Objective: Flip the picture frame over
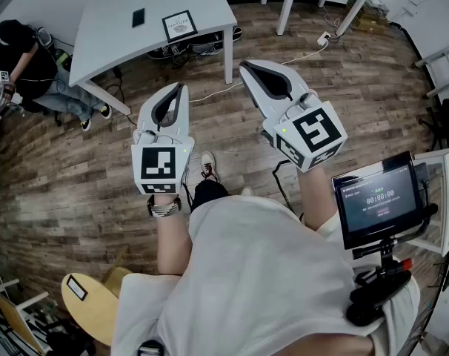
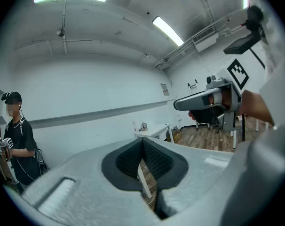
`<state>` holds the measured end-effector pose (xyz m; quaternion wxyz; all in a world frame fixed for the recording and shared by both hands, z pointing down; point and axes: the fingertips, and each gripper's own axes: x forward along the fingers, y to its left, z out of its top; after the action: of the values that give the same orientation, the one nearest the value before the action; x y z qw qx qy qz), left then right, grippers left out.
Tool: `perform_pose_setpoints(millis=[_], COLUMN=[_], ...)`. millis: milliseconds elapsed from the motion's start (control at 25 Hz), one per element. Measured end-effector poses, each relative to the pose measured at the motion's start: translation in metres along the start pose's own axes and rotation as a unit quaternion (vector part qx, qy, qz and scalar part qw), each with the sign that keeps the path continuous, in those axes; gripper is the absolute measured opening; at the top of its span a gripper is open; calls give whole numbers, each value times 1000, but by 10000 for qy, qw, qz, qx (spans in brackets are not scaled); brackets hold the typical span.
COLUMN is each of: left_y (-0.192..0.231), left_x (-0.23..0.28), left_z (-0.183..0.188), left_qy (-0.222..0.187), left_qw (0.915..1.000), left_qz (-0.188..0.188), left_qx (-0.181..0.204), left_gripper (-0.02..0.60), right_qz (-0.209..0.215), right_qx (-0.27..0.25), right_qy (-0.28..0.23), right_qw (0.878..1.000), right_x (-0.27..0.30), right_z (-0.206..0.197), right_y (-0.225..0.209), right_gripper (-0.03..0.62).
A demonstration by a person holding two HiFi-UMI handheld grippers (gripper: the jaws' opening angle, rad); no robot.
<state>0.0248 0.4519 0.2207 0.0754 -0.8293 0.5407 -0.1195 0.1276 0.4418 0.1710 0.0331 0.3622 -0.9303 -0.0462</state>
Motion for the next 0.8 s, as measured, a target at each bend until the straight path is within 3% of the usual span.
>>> perform_pose_setpoints(millis=[440, 800], left_y=[-9, 41], left_x=[1, 52], left_z=[3, -34], left_qy=[8, 234], left_qw=[10000, 9995], left_qz=[79, 162], left_qx=[43, -143], left_gripper=[5, 4], right_qz=[27, 82], right_qx=[40, 130], right_qy=[-111, 163], right_qw=[9999, 9997], right_x=[-2, 64], right_z=[2, -28], right_y=[-4, -37], right_gripper=[2, 2])
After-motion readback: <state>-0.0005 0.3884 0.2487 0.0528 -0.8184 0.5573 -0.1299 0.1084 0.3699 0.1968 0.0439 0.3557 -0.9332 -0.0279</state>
